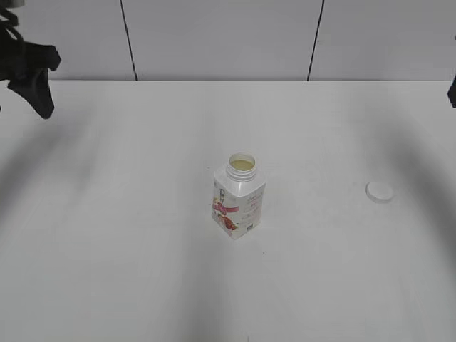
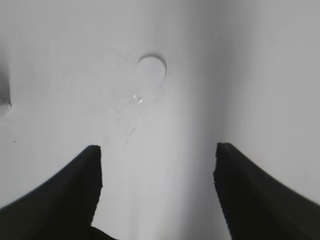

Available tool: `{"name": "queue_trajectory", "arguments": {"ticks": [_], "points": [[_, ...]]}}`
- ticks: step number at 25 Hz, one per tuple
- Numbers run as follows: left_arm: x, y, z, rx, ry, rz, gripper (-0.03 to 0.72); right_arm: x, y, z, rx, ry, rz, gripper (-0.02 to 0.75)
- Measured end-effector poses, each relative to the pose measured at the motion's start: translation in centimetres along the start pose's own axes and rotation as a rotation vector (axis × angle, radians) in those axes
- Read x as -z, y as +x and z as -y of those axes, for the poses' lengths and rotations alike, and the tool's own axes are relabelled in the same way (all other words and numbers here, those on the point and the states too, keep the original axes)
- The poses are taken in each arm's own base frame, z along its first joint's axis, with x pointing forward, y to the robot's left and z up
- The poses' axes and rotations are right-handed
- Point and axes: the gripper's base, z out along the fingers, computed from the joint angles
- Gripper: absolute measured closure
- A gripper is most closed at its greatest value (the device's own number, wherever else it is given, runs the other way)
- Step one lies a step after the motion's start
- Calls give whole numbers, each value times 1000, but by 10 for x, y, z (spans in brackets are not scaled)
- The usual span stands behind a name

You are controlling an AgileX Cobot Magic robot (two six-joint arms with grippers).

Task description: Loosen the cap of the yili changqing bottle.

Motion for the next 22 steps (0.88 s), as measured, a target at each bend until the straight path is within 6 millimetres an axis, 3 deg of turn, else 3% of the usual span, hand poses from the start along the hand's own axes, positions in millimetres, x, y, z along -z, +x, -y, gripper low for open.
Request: {"name": "queue_trajectory", "arguments": {"ticks": [5,10,16,22], "points": [[38,27,-2,4,12,81,209,25,45,-5,5,2,38,186],[64,74,-6,5,14,130,247,44,94,-9,10,4,84,186],[91,151,-16,5,-19,236,288,57,142,-13,18,8,153,186],[116,237,-23,16,-8,455,293,71,187,-16,32,12,264,186]]}}
